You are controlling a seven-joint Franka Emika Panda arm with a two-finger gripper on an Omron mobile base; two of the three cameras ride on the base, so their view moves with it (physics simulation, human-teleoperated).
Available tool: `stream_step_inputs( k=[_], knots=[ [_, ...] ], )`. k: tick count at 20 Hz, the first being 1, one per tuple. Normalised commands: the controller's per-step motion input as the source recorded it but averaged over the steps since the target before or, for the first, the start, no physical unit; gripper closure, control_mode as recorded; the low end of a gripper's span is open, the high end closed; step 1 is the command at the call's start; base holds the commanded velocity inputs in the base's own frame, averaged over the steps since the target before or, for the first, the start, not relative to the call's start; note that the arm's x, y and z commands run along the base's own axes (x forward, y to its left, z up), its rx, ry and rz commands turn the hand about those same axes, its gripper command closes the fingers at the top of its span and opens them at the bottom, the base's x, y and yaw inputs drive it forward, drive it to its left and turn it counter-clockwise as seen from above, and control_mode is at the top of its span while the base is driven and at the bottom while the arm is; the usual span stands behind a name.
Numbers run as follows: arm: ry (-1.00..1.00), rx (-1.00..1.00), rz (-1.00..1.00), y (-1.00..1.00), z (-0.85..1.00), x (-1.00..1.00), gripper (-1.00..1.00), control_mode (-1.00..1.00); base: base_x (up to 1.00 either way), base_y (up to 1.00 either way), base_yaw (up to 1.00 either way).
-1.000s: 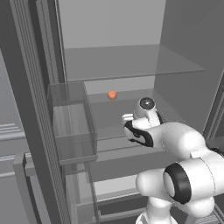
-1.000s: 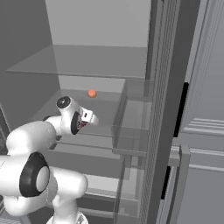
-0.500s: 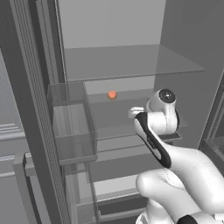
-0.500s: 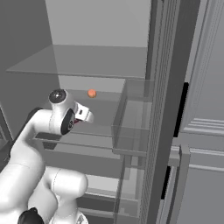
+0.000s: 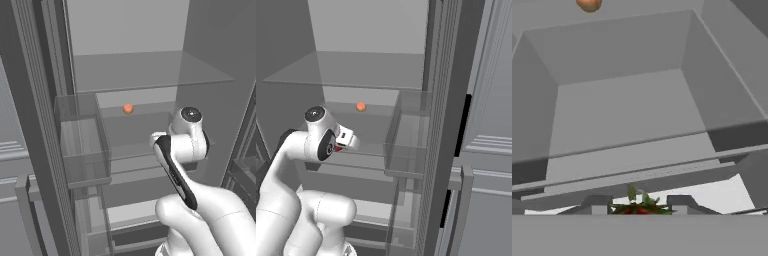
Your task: Take the strawberry from the fridge and place it on top of the pancake, located on the dining counter.
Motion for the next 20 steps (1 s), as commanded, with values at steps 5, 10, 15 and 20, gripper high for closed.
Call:
stream_step_inputs(
  k=[5, 10, 15, 20],
  knots=[
    [0.35, 0.0, 0.0, -0.06, 0.57, -0.17, 1.0, -1.0, 0.0, 0.0, 0.0],
    [0.04, 0.0, 0.0, -0.01, 0.23, -0.7, 1.0, -1.0, 0.0, 0.0, 0.0],
    [-0.34, 0.0, 0.03, 0.0, 0.0, -1.0, 1.0, -1.0, 0.0, 0.0, 0.0],
    [-0.29, 0.0, 0.04, -0.02, 0.07, -0.63, 1.0, -1.0, 0.0, 0.0, 0.0]
  ],
)
